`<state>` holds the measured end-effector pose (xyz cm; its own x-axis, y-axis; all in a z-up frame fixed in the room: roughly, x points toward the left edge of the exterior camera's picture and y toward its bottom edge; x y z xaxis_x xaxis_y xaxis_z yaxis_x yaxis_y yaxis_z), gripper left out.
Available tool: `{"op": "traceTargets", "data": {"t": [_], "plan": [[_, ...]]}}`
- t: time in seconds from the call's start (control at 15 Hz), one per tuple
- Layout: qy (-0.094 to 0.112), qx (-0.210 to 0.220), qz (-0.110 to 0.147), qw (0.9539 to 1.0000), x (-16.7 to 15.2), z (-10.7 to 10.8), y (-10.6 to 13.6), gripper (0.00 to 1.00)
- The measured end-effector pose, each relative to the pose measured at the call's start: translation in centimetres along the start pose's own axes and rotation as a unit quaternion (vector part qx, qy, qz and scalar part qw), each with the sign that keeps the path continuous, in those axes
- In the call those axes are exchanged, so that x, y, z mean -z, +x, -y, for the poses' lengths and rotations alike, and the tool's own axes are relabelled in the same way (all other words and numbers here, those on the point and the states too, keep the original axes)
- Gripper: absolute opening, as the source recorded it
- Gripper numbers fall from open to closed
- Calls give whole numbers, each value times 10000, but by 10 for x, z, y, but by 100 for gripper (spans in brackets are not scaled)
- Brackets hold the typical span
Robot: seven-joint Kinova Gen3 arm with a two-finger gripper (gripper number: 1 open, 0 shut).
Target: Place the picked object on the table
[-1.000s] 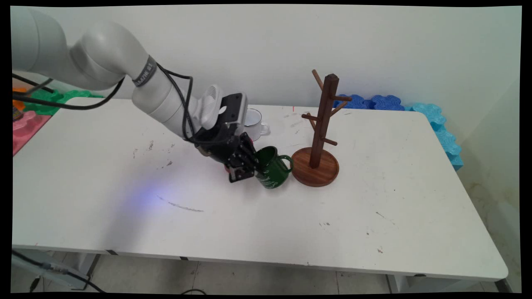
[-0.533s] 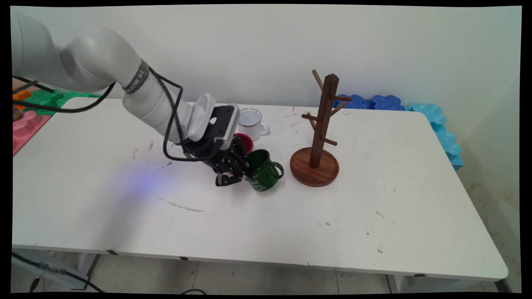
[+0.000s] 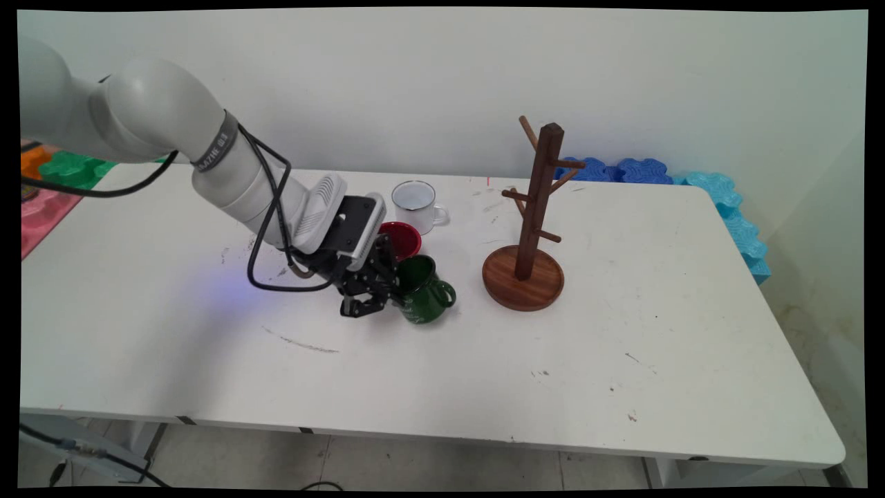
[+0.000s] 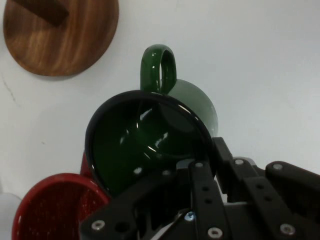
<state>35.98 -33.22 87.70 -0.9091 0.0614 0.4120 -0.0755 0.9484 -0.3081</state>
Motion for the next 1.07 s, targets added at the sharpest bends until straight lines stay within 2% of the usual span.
{"op": "traceTargets", "data": {"t": [0.53, 1.07], "plan": [[-51, -355, 162, 9992, -3, -18, -8, 0], [-48, -521, 267, 9983, -5, -26, -14, 0]]}}
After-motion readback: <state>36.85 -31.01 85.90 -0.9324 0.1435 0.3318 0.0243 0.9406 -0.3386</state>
